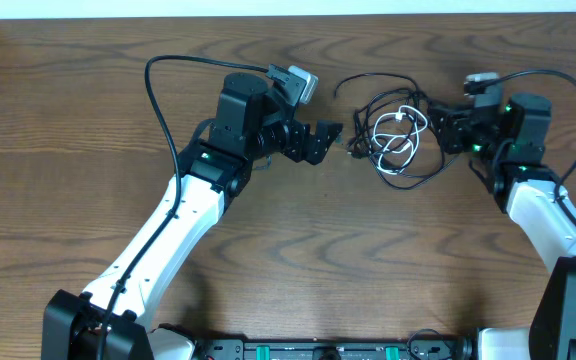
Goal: Untangle cables
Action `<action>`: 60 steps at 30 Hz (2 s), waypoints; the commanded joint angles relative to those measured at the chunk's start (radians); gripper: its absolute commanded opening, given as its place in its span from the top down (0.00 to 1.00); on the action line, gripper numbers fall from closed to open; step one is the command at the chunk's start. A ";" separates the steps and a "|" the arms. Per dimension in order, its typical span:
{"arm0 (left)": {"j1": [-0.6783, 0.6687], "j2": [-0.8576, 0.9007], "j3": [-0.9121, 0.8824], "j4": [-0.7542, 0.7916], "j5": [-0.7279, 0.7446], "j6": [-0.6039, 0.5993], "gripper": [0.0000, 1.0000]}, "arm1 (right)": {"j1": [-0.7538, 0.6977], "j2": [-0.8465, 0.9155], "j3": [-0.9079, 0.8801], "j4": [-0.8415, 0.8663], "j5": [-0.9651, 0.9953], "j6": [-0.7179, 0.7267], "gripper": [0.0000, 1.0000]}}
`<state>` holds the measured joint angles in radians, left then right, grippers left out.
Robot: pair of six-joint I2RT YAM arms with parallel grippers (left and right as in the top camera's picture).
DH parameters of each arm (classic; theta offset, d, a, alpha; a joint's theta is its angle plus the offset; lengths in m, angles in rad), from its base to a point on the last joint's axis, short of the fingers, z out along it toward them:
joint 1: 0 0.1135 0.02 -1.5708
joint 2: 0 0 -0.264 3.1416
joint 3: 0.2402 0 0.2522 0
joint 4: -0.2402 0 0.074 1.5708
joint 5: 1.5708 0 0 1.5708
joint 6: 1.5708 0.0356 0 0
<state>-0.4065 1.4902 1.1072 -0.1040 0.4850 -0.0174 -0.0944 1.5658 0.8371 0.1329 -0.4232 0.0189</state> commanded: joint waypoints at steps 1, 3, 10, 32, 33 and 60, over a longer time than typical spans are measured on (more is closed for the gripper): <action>0.001 -0.008 0.000 -0.002 0.029 0.020 0.02 | -0.017 -0.014 0.012 -0.040 0.210 0.016 0.27; 0.001 0.002 0.000 -0.013 0.029 0.021 0.02 | -0.022 -0.006 0.012 -0.069 0.278 -0.023 0.21; 0.002 0.018 0.000 -0.030 0.028 0.021 0.03 | -0.057 0.094 0.012 -0.088 0.392 -0.064 0.20; 0.002 0.027 -0.002 -0.029 0.027 0.021 0.02 | -0.157 0.179 0.012 0.075 -0.134 0.080 0.23; 0.002 0.031 -0.002 -0.029 0.027 0.021 0.02 | -0.161 0.176 0.012 0.106 -0.219 0.091 0.23; 0.001 0.046 -0.002 -0.011 0.032 0.013 0.03 | -0.300 0.182 0.012 -0.098 0.177 -0.115 0.16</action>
<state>-0.4065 1.5318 1.1072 -0.1223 0.4995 -0.0177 -0.4240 1.6947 0.8425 0.0338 -0.2668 -0.0219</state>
